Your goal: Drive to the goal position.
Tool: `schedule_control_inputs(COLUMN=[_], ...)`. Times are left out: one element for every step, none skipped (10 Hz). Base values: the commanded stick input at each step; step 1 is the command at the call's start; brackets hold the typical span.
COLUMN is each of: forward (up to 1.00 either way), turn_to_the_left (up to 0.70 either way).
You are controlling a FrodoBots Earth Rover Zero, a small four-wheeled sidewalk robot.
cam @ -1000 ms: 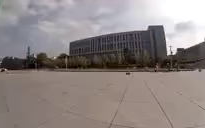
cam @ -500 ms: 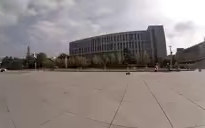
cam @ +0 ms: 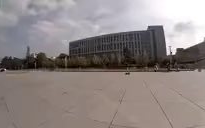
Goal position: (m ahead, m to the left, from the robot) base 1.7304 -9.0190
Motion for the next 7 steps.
schedule_control_inputs(forward=[0.0,0.0,0.0,0.0,0.0,0.0,0.0], turn_to_the_left=[-0.53,-0.21,0.0,0.0,0.0,-0.26,-0.64])
